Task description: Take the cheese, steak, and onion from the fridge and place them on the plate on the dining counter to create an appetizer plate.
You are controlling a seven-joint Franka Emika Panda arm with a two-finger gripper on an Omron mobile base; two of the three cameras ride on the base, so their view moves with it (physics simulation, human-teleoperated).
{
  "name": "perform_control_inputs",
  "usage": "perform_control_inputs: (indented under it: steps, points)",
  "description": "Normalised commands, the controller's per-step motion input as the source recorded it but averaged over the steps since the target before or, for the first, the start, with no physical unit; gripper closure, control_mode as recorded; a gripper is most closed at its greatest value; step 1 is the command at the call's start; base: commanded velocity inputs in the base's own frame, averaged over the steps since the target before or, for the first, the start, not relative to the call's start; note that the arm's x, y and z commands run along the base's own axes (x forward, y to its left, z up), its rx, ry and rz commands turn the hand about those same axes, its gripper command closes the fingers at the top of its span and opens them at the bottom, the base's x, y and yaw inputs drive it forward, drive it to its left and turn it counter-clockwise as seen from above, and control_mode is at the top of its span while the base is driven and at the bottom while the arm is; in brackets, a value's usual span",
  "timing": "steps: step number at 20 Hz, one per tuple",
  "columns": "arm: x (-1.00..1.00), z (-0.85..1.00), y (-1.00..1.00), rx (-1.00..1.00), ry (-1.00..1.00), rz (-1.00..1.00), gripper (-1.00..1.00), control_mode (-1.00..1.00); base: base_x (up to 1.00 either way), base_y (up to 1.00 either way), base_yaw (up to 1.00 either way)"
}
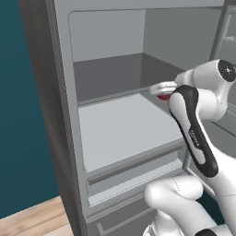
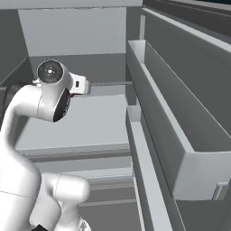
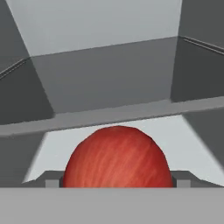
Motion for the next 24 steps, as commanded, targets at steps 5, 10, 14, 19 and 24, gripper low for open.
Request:
perform_control_inputs:
  steps: [5, 10, 14, 19, 24]
  points:
    - [-0.66, 0.04, 0.02, -0.08, -0.01, 0.22, 1.00, -1.00, 0.00, 0.00, 0.00]
    - [-0.36, 0.05, 0.02, -0.06, 0.00, 0.10, 1.00, 1.00, -0.33, 0.01, 0.05]
    - [0.00, 0.00, 0.00, 0.00, 0.00, 0.00, 1.00, 1.00, -0.94, 0.06, 0.10]
    - [0.00, 0.00, 0.00, 0.00, 0.00, 0.00, 1.00, 1.00, -1.00, 0.06, 0.07]
    - [0.00, 0.00, 0.00, 0.00, 0.00, 0.00, 1.00, 1.00, -1.00, 0.02, 0.25]
